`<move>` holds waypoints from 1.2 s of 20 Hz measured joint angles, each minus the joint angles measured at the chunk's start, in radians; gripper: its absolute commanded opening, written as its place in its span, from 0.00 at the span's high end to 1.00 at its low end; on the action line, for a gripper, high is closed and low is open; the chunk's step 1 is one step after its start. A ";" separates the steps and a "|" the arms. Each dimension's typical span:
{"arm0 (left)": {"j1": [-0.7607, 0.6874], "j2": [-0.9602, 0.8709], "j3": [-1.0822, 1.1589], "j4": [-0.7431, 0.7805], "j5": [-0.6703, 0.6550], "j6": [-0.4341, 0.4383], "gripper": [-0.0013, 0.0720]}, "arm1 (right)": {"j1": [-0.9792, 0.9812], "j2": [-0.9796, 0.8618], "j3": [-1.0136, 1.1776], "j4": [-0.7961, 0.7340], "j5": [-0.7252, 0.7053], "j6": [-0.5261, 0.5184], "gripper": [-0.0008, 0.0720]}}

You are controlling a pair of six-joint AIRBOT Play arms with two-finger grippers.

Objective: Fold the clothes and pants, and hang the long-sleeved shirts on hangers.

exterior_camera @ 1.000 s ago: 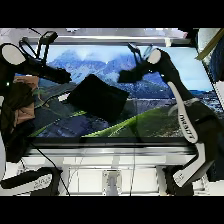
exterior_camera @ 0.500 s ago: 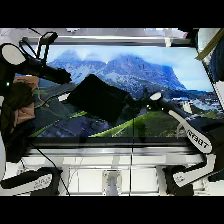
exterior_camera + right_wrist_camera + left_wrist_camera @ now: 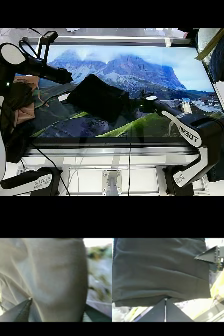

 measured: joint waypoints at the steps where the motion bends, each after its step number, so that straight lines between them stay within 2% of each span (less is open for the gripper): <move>1: 0.000 0.000 0.000 -0.003 0.000 0.000 0.96 | 0.007 -0.008 0.021 0.004 0.009 -0.003 0.97; 6: -0.001 0.000 0.000 -0.007 0.000 0.000 0.96 | -0.011 0.002 0.157 0.006 0.110 -0.074 0.98; 9: -0.001 0.002 0.000 -0.009 0.000 0.000 0.96 | -0.102 0.076 0.235 -0.070 0.171 -0.089 0.98; 11: -0.001 0.002 0.000 -0.009 0.000 0.000 0.96 | -0.207 0.144 0.278 -0.171 0.233 -0.053 0.98; 17: -0.001 0.002 0.000 -0.010 0.005 0.000 0.96 | -0.644 0.359 0.336 -0.531 0.515 0.116 0.98; 20: -0.001 0.002 0.000 -0.010 0.009 0.000 0.96 | -0.912 0.463 0.343 -0.660 0.657 0.148 0.98; 24: -0.001 0.002 0.000 -0.010 0.010 0.000 0.96 | -1.303 0.552 0.393 -0.758 0.861 0.163 0.99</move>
